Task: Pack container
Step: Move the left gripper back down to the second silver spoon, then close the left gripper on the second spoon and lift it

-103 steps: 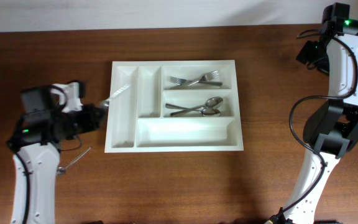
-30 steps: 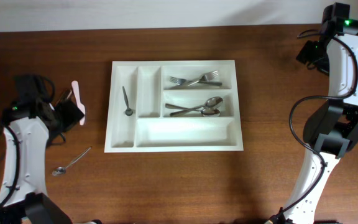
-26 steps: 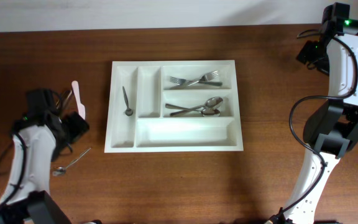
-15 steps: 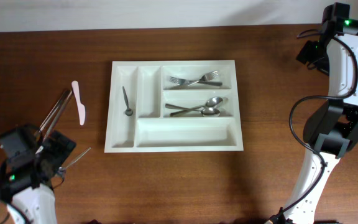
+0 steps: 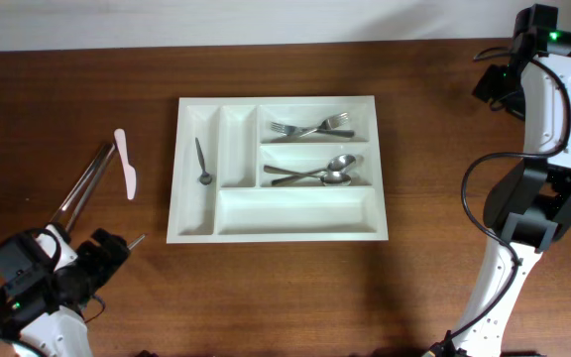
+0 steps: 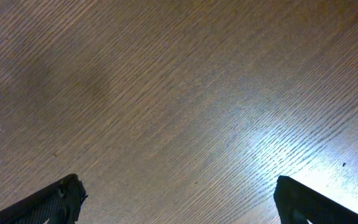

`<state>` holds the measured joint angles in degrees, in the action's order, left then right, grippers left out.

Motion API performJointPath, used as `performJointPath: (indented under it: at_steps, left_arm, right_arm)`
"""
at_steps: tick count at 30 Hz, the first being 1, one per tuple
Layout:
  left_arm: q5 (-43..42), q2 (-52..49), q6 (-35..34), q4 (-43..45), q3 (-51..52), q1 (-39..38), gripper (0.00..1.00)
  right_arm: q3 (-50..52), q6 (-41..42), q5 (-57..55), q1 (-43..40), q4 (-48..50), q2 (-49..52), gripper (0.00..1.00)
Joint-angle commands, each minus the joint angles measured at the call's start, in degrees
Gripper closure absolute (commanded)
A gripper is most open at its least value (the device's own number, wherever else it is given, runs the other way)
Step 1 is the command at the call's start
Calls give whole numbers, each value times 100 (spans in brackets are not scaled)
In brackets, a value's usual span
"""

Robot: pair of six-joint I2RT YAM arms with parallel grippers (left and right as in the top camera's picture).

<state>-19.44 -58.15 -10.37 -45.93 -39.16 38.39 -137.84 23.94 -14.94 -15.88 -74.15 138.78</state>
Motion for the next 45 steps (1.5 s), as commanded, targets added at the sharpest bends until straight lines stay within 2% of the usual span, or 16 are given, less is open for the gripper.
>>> performJointPath:
  at_steps: [1,9,11,17,19,21,25,31,40,44,45]
  left_arm:
    - [-669,-385,629,243,17,42,2]
    - [-616,-1410,-74,699,17,42,2]
    - [-380,-1482,-229,702,17,114,2]
    - [-269,-1486,-396,560,17,1272,2]
    - [42,-1486,-391,461,17,1537,2]
    - [354,-1513,-389,422,17,1582,2]
    - [389,-1805,-391,601,20,1582,2]
    - [326,-2356,-393,901,20,1582,6]
    - [-409,-2516,-369,1517,20,1578,6]
    - [-645,-2518,-302,1694,101,1576,11]
    - [-686,-2527,-302,1727,133,1576,16]
  right_arm:
    - [-107,7,-7,9,0,-304,1]
    - [-107,7,-7,9,0,-304,1]
    - [-107,7,-7,9,0,-304,1]
    - [-107,7,-7,9,0,-304,1]
    - [-107,7,-7,9,0,-304,1]
    - [-107,7,-7,9,0,-304,1]
    - [-107,7,-7,9,0,-304,1]
    - [-107,7,-7,9,0,-304,1]
    - [-107,7,-7,9,0,-304,1]
    - [-107,7,-7,9,0,-304,1]
    - [-107,7,-7,11,0,-304,1]
